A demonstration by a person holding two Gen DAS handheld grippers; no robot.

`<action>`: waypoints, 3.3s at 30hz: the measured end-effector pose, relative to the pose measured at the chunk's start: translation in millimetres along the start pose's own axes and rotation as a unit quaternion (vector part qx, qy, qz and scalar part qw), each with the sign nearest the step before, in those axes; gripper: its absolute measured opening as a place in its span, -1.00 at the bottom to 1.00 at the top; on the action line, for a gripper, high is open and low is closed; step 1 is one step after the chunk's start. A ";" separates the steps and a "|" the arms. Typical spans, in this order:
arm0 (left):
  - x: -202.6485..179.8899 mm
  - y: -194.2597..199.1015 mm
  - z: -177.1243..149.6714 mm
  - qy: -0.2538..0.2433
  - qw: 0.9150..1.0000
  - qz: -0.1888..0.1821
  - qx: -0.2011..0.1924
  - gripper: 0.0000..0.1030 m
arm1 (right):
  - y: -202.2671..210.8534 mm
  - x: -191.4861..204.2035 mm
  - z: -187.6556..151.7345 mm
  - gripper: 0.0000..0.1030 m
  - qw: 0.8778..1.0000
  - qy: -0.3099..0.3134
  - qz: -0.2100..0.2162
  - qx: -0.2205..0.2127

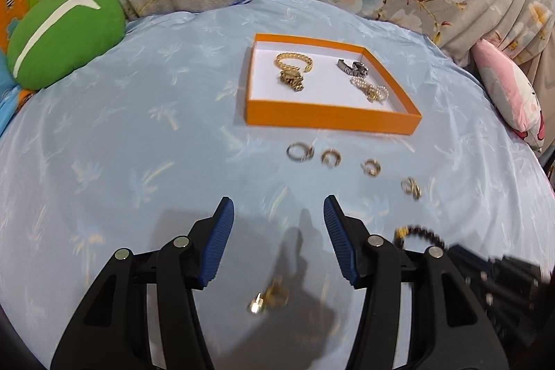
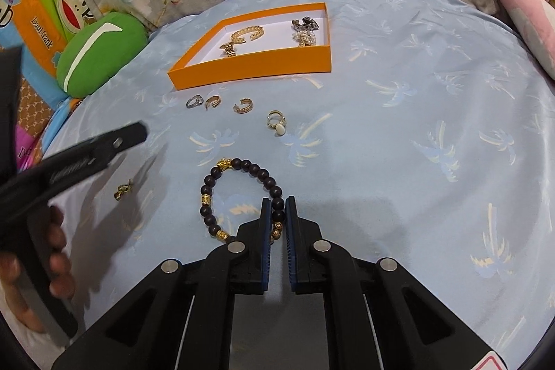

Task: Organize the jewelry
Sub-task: 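Grasp the black-and-gold bead bracelet with the right tool, then grasp the silver ring with the left tool while the right tool holds the bracelet, then carry the ring and bead bracelet into the box and open both tools, then withdraw both tools from the box toward the remaining earrings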

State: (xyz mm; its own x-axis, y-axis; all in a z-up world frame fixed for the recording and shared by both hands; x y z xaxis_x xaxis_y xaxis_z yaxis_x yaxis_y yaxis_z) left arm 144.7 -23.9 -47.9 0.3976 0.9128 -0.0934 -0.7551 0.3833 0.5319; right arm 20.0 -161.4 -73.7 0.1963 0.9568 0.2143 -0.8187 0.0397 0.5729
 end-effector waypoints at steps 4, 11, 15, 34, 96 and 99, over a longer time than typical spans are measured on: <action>-5.1 -31.5 12.3 -0.006 1.000 0.010 0.008 0.01 | -0.5 -0.3 -0.3 -0.86 1.000 -0.003 0.003 0.000; -11.1 -61.4 16.3 -0.004 1.000 0.006 0.022 0.00 | -2.5 0.7 0.8 -0.86 1.000 -0.004 0.008 0.001; -16.6 -68.2 14.7 -0.015 0.999 0.005 0.028 -0.01 | -3.6 1.6 1.2 -0.86 1.000 -0.006 0.011 0.001; -15.5 -70.4 13.0 -0.045 0.998 0.041 0.032 -0.29 | -4.1 1.2 2.7 -0.85 1.000 -0.010 0.015 0.001; -13.0 -97.1 88.3 -0.013 0.999 0.006 -0.033 0.09 | -99.7 -34.3 148.2 -0.66 0.996 -0.019 -0.006 -0.081; -3.7 -77.0 93.1 -0.002 0.999 0.009 -0.049 0.13 | -80.7 -37.5 149.5 -0.66 0.995 -0.027 -0.005 -0.098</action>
State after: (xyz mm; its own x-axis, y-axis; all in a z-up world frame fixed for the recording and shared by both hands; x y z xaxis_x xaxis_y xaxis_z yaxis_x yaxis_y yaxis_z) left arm 250.0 -69.9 -10.2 0.3860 0.9189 -0.0810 -0.8091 0.3794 0.4487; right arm 159.4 -243.5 -9.8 0.2296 0.9395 0.2544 -0.9048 0.1097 0.4116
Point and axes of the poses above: each gripper's, at about its wrist camera, not at the fingertips, and y roughly against the way its jaws point, x to its left, z to its top, the point moved 7 cm from there along -y, roughly the way its jaws point, and after that the axes turned 13 degrees about -x, right-handed, at the moved point
